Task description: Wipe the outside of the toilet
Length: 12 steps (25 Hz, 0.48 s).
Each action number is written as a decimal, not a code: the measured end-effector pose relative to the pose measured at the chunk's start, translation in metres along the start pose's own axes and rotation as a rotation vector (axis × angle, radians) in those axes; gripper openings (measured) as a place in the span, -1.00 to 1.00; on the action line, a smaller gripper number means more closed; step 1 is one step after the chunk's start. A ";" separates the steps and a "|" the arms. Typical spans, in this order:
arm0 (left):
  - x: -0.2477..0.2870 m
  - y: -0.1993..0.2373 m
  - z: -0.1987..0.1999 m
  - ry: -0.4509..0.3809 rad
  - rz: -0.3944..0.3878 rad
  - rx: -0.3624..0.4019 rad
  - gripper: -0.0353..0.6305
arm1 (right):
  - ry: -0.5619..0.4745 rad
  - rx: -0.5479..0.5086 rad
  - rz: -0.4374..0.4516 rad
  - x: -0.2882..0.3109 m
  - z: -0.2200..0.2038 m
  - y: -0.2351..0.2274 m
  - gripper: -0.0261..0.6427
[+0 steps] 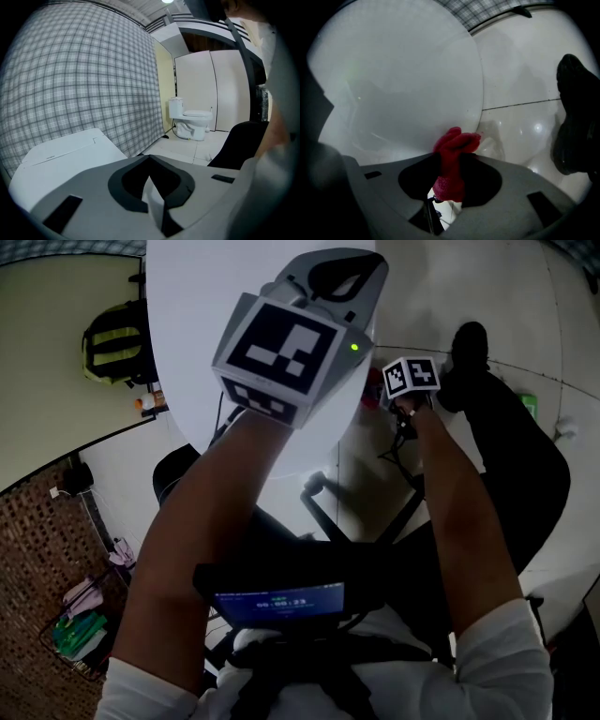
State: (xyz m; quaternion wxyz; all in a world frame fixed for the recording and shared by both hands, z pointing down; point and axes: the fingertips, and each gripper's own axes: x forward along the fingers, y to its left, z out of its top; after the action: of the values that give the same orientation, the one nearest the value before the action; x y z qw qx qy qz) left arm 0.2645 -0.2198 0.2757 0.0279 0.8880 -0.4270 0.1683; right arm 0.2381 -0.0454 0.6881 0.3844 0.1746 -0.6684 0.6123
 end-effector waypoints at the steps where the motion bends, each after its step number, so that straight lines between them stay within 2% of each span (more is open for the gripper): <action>1: -0.002 -0.002 -0.001 0.002 -0.006 0.006 -0.93 | 0.002 0.002 0.003 0.002 -0.003 0.002 -0.51; 12: -0.018 -0.025 -0.014 0.058 -0.107 0.120 -0.93 | -0.025 0.049 0.007 0.012 -0.030 0.015 -0.50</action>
State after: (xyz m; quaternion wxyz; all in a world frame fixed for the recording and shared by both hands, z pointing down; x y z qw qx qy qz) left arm 0.2696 -0.1873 0.2854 -0.0042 0.9044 -0.3671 0.2177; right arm 0.2286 -0.0110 0.6847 0.3696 0.1892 -0.6585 0.6277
